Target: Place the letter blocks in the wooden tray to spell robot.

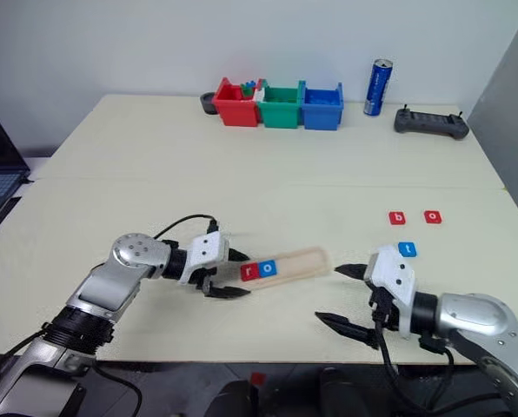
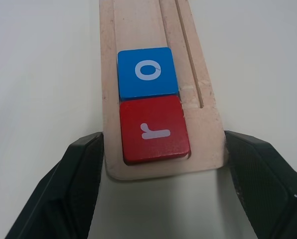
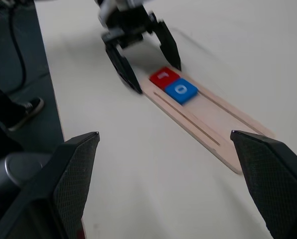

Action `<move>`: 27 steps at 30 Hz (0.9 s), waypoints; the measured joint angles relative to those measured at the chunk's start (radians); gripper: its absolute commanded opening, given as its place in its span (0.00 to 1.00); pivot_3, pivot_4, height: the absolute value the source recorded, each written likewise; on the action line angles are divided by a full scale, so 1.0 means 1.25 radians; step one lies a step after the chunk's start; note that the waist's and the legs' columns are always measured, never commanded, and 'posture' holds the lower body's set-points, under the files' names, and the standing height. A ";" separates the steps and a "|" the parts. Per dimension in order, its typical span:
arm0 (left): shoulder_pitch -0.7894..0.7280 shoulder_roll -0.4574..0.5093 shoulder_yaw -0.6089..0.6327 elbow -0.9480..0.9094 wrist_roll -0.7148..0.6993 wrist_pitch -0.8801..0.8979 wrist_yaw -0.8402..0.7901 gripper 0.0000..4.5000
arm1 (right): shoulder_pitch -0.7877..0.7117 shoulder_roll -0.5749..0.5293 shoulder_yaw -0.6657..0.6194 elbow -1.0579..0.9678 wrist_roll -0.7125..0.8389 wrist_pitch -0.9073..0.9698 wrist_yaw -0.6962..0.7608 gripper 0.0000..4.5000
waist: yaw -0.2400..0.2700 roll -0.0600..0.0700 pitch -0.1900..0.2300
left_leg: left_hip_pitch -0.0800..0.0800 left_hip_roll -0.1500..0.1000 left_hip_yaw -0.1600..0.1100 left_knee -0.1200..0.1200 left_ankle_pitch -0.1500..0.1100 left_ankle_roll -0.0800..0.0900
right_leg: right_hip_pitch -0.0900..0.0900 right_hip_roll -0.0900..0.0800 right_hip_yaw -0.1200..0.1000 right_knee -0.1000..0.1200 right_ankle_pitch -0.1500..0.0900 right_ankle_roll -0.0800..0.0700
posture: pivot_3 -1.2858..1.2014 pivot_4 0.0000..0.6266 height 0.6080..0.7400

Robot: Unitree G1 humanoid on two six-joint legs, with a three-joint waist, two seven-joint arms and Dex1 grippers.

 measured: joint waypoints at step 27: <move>-0.062 -0.069 -0.050 0.091 0.028 -0.111 -0.093 0.99 | 0.171 -0.045 -0.119 -0.023 -0.104 -0.021 0.043 1.00 | 0.001 0.000 0.000 | 0.001 0.000 0.000 0.001 0.000 0.000 | 0.001 0.000 0.001 0.000 -0.001 0.002 | 0.52 0.24 1.00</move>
